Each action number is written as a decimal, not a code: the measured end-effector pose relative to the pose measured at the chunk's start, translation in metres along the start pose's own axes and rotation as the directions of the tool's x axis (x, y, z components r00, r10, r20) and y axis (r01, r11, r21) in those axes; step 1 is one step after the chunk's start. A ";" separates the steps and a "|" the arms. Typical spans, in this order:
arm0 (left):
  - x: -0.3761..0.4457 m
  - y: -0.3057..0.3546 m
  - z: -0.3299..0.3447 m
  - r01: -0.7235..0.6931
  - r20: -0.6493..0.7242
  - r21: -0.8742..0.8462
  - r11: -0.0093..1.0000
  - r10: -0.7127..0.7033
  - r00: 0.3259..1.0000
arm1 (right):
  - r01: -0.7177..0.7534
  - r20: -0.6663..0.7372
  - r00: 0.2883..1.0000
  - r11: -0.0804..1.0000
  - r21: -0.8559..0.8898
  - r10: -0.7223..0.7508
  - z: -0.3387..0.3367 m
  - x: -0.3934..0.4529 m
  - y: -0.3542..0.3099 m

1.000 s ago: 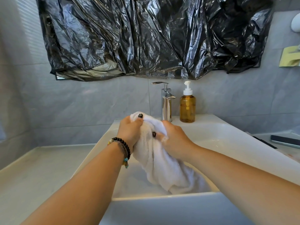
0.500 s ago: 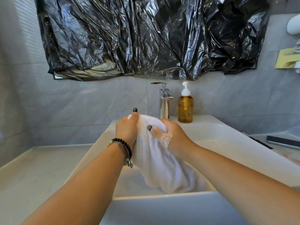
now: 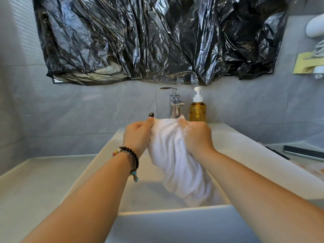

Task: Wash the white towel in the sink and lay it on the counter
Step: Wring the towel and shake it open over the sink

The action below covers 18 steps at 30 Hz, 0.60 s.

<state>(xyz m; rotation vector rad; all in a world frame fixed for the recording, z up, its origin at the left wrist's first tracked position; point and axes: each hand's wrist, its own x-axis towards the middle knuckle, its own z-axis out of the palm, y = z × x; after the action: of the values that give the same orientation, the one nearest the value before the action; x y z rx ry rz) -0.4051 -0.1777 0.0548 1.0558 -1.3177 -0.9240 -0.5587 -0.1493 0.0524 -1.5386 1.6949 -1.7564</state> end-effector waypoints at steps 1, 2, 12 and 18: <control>0.000 0.001 -0.001 0.039 0.010 -0.013 0.999 -0.039 0.999 | -0.026 -0.022 0.999 0.999 0.046 0.027 -0.004 0.003 0.001; -0.001 0.002 -0.001 0.095 0.060 -0.026 0.995 -0.093 0.994 | -0.048 -0.036 0.998 0.994 0.094 0.052 -0.006 0.005 0.004; -0.009 -0.009 -0.007 0.242 0.384 0.017 0.970 -0.229 0.894 | 0.159 0.245 0.962 0.977 -0.139 -0.121 0.005 0.006 0.016; -0.012 -0.002 -0.001 0.108 0.401 -0.132 0.985 -0.047 0.915 | 0.126 -0.011 0.992 0.991 -0.039 -0.127 -0.001 0.006 0.002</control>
<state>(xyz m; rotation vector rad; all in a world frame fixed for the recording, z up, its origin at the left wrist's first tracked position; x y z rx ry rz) -0.4051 -0.1665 0.0499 0.8313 -1.5147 -1.3301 -0.5632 -0.1540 0.0540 -1.6889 1.6798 -1.8086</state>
